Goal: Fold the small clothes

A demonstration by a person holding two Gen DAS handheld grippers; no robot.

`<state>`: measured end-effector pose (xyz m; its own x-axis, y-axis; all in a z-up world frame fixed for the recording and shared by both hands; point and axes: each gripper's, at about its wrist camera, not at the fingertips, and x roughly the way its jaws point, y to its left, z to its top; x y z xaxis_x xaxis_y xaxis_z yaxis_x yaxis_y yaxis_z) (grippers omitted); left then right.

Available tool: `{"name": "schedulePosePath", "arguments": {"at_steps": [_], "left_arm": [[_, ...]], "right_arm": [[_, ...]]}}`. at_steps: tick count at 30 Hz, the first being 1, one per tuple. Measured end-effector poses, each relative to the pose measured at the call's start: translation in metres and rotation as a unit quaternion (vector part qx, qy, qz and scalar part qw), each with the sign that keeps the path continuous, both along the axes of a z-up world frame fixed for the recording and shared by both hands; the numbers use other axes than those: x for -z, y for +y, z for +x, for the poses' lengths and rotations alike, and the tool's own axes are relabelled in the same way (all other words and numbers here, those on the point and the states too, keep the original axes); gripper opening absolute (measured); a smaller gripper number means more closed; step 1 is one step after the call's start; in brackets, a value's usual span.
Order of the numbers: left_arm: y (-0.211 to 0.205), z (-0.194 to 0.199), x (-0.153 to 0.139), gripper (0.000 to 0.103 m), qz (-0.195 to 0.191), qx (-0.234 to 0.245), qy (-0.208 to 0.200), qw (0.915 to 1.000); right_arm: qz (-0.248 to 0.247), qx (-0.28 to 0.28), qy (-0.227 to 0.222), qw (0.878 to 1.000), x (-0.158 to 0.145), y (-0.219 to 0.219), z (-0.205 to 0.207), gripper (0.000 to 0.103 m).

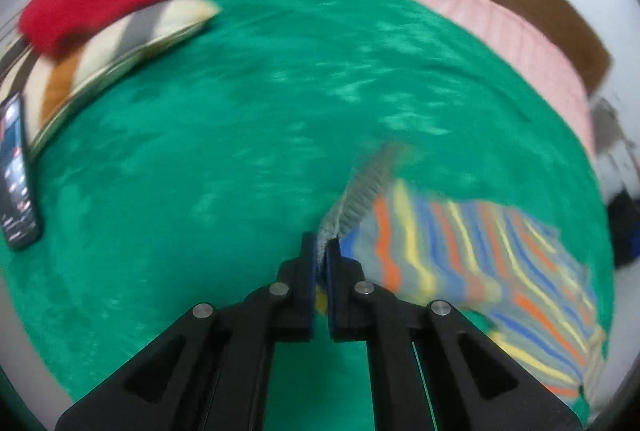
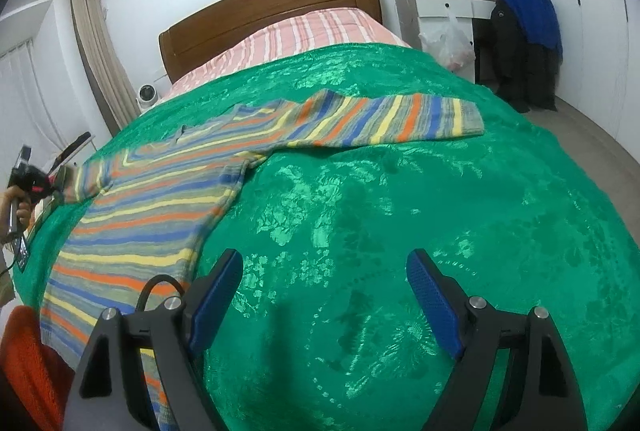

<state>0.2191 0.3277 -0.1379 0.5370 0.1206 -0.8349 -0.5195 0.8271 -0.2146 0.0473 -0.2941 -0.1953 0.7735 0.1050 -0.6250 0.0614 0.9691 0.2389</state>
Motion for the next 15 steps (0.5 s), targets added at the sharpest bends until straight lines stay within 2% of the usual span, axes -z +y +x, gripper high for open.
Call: {"name": "schedulePosePath", "arguments": {"at_steps": [4,9,12,15], "left_arm": [[0.006,0.003,0.024,0.002,-0.009,-0.003,0.017,0.9998],[0.021,0.007,0.034,0.001,-0.002,-0.022,0.032,0.9992],[0.031,0.001,0.046,0.001,-0.020,-0.030,0.032,0.9988],[0.027,-0.003,0.046,0.000,-0.005,-0.018,0.028,0.9994]], "right_arm": [[-0.004,0.002,0.005,1.000,0.002,0.001,0.001,0.083],[-0.003,0.001,0.020,1.000,0.008,0.002,0.006,0.084],[0.000,0.005,0.024,1.000,0.010,-0.001,0.007,0.084],[0.001,0.008,0.028,1.000,0.012,-0.002,0.008,0.084]]}}
